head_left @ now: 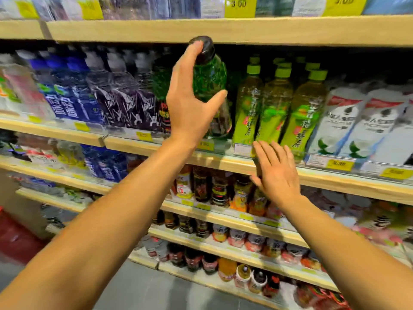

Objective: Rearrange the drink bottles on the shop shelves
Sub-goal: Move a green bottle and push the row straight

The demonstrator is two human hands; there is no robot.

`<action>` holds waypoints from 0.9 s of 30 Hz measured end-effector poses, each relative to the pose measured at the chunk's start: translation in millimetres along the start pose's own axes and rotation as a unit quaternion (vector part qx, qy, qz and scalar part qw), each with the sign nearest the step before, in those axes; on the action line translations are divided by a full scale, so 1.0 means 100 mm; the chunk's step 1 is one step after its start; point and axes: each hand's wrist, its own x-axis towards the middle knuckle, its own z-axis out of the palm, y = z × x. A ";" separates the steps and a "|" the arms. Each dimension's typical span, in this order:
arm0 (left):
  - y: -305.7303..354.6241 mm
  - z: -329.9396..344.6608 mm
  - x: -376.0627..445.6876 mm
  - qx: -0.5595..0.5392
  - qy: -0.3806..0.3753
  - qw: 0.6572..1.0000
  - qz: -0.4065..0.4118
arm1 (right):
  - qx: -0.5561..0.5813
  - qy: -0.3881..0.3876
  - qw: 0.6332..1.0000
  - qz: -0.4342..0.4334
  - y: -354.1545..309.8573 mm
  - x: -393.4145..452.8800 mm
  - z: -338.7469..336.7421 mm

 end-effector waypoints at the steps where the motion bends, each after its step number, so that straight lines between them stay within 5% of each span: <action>1: -0.05 0.05 0.01 -0.007 -0.003 1.000 -0.004 | -0.007 0.000 1.000 0.003 0.00 0.01 0.01; 12: -0.36 0.44 -0.01 0.061 -0.166 0.979 -0.098 | -0.025 -0.016 0.999 0.016 -0.02 0.01 0.01; 18: -0.42 0.52 0.05 0.292 -0.176 0.939 -0.042 | -0.009 -0.021 0.999 0.030 -0.05 0.01 0.00; 27: -0.50 0.53 0.28 0.342 -0.262 0.902 -0.019 | -0.013 -0.037 0.998 0.048 -0.10 0.02 -0.04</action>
